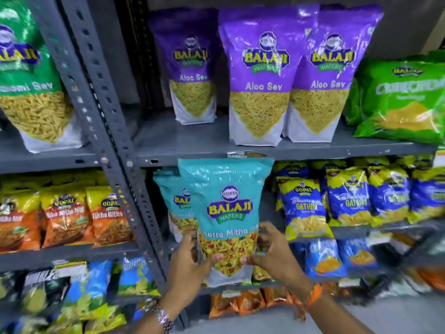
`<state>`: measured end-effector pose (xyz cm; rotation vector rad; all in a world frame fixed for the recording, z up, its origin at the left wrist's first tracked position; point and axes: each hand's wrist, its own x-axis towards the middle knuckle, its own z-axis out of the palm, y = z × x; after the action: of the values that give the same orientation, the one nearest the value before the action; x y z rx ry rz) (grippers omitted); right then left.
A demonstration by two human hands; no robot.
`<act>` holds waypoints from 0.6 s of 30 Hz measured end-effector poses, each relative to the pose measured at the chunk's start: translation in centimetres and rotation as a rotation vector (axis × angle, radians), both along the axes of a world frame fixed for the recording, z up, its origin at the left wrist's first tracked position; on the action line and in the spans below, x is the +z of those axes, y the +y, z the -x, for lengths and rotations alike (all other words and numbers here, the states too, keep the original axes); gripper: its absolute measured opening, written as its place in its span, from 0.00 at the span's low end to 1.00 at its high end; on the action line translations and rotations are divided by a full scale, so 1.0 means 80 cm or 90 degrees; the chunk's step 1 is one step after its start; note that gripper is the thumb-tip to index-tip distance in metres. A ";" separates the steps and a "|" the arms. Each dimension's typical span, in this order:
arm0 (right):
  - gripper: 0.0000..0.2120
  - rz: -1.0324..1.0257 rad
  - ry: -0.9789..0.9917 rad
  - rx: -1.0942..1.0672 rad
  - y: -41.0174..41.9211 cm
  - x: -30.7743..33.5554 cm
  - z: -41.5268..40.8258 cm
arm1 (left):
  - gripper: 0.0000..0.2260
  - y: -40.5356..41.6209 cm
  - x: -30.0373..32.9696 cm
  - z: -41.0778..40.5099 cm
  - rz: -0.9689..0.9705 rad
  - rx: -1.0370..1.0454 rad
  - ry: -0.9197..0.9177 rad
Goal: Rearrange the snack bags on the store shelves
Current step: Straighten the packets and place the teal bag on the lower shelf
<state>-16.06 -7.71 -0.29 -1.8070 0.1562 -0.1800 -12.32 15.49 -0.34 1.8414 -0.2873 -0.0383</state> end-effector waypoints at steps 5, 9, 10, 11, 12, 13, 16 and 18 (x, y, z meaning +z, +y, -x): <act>0.32 -0.017 0.109 -0.025 -0.037 -0.078 -0.004 | 0.35 -0.038 -0.082 -0.015 -0.034 -0.028 0.095; 0.30 -0.023 0.160 -0.047 -0.062 -0.106 -0.021 | 0.26 -0.073 -0.103 -0.039 -0.102 -0.052 0.126; 0.30 -0.025 0.159 -0.052 -0.070 -0.108 -0.029 | 0.27 -0.081 -0.104 -0.049 -0.104 -0.060 0.141; 0.30 -0.024 0.156 -0.049 -0.077 -0.107 -0.039 | 0.29 -0.091 -0.104 -0.060 -0.102 -0.066 0.150; 0.30 -0.025 0.154 -0.045 -0.085 -0.105 -0.051 | 0.32 -0.100 -0.103 -0.072 -0.106 -0.065 0.149; 0.29 -0.027 0.155 -0.040 -0.092 -0.103 -0.064 | 0.35 -0.109 -0.097 -0.082 -0.113 -0.070 0.138; 0.27 -0.050 0.150 -0.032 -0.109 -0.092 -0.104 | 0.33 -0.131 -0.089 -0.120 -0.133 -0.069 0.101; 0.27 -0.049 0.139 -0.028 -0.120 -0.084 -0.127 | 0.38 -0.143 -0.091 -0.144 -0.140 -0.043 0.092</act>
<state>-5.90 -17.31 -7.00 -1.7446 0.3535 -0.0071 -0.78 4.09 -7.58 2.0346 -0.2510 -0.2576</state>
